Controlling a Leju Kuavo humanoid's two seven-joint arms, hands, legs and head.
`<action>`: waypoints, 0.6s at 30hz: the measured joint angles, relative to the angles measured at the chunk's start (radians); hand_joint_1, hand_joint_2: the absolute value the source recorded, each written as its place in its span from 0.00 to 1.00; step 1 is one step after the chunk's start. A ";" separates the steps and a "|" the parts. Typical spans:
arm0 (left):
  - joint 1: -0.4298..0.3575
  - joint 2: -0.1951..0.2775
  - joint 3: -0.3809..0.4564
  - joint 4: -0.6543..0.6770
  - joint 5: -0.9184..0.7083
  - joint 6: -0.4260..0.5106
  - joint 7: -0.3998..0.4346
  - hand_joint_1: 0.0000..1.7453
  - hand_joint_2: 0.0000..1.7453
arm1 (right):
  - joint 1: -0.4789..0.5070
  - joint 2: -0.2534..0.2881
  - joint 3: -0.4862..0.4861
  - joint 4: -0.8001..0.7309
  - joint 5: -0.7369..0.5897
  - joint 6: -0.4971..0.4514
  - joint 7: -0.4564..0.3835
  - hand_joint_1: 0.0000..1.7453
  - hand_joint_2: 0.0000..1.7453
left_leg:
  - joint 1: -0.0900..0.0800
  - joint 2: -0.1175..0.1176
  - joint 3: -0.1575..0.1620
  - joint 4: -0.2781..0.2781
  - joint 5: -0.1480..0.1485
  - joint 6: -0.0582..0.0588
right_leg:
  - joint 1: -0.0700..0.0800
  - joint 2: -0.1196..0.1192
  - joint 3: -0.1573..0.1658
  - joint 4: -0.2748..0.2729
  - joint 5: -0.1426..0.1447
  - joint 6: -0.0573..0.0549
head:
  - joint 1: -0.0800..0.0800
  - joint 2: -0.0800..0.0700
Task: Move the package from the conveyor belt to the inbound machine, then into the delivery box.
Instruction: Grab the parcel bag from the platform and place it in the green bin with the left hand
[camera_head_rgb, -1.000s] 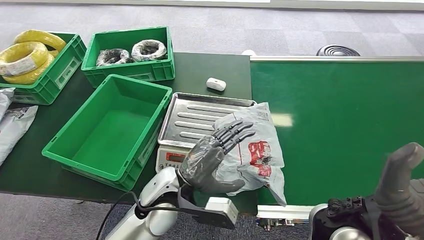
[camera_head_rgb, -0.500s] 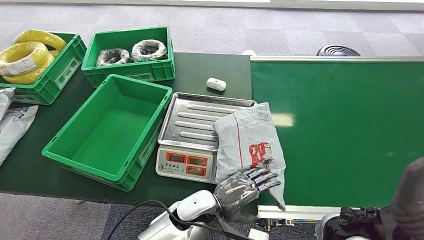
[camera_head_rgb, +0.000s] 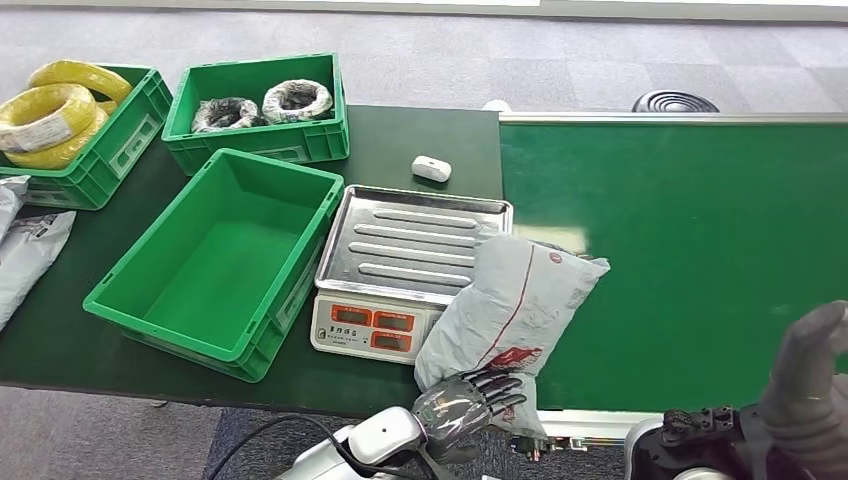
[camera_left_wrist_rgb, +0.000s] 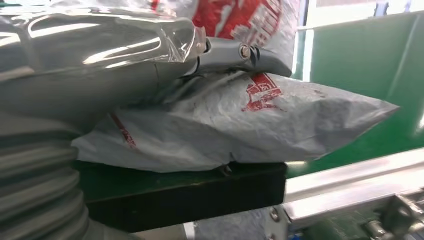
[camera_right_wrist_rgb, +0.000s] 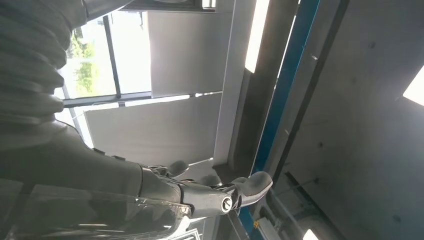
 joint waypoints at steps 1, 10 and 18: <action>-0.001 -0.001 -0.001 0.009 -0.001 0.021 0.002 0.87 1.00 | -0.002 0.000 0.005 0.005 -0.001 0.000 0.000 0.00 1.00 | 0.000 0.000 0.000 0.000 0.000 0.000 | 0.000 0.000 0.000 0.000 0.000 0.000 | 0.000 0.000; -0.004 -0.003 0.001 0.052 -0.002 0.096 0.006 0.91 1.00 | -0.012 -0.002 0.032 0.045 -0.014 0.000 0.000 0.00 1.00 | 0.000 0.000 0.001 0.000 0.000 0.000 | 0.000 0.000 0.001 0.000 0.000 0.000 | 0.000 0.000; -0.003 -0.004 0.010 0.062 -0.007 0.105 0.001 0.97 1.00 | -0.023 -0.003 0.038 0.068 -0.012 0.000 0.000 0.00 1.00 | 0.000 0.000 0.001 0.000 0.000 0.000 | 0.000 0.000 0.001 0.000 0.000 0.000 | 0.000 0.000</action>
